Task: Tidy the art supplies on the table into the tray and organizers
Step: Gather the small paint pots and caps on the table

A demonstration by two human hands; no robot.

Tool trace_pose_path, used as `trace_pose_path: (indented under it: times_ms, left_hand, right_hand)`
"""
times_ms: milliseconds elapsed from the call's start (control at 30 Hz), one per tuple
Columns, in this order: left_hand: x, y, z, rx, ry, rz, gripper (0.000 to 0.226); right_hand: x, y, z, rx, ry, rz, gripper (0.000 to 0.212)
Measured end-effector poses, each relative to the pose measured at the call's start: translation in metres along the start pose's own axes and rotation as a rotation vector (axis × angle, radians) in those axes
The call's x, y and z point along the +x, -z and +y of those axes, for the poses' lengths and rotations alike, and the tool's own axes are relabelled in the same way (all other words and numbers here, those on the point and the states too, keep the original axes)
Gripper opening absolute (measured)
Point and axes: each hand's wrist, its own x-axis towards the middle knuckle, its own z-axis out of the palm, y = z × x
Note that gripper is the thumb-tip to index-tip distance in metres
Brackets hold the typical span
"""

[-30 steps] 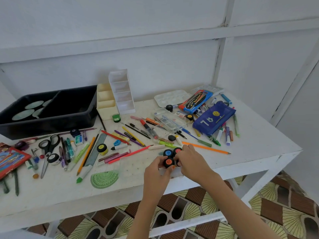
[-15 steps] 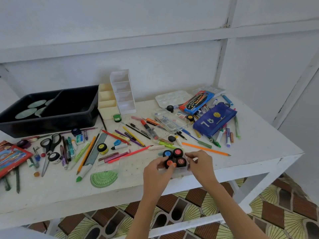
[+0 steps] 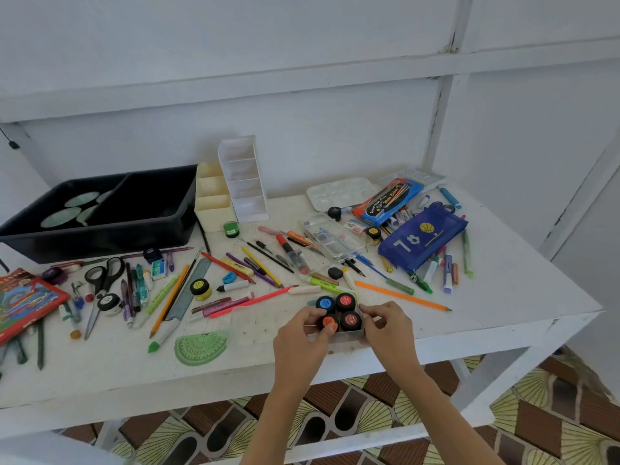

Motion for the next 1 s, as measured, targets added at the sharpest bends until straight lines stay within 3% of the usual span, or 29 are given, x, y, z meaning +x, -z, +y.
trace_pose_path:
  times_ms: [100,333,600,800,1000]
  left_hand:
    - [-0.003,0.001,0.002,-0.063,-0.015,0.006,0.015]
    - [-0.002,0.028,0.007,-0.175,-0.069,0.327,0.010]
    - [0.033,0.084,-0.025,-0.069,-0.036,0.516,0.012]
    - [0.070,0.120,-0.063,0.123,-0.022,0.473,0.023]
    - [0.105,0.142,-0.090,0.340,-0.088,0.334,0.040]
  right_hand:
    - [0.004,0.002,-0.001,-0.037,0.031,-0.025,0.019]
    - [0.010,-0.002,-0.034,-0.165,0.148,0.060,0.026]
    - [0.017,-0.070,-0.078,0.011,0.426,-0.260,0.027]
    - [0.023,-0.126,-0.113,0.055,0.407,-0.479,0.027]
    - [0.033,-0.166,-0.139,0.050,0.374,-0.550,0.026]
